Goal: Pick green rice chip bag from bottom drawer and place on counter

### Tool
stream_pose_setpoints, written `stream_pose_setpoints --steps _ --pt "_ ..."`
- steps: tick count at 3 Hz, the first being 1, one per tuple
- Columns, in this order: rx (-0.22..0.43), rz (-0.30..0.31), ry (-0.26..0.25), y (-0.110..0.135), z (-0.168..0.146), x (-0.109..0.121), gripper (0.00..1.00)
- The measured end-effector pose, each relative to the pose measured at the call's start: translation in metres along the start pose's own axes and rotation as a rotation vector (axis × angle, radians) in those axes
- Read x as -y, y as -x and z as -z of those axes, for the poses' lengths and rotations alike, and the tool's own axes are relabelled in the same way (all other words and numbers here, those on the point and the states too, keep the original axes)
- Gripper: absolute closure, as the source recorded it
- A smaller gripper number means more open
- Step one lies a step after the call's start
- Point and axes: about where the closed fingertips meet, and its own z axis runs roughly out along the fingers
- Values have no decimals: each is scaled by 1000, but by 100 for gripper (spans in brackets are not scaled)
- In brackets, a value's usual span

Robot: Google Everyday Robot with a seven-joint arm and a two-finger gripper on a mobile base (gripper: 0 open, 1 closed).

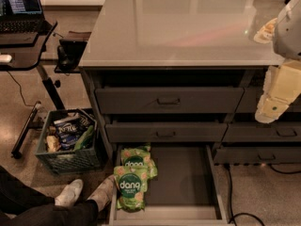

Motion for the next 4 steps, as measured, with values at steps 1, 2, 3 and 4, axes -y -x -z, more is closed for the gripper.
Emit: stream_pose_setpoints --steps 1,2,3,4 --pt "0 0 0 0 0 0 0" --pt "18 -22 32 -5 -22 -7 0" --pt "49 -31 89 -12 -74 -26 0" --pt "85 -40 144 -20 -136 -46 0"
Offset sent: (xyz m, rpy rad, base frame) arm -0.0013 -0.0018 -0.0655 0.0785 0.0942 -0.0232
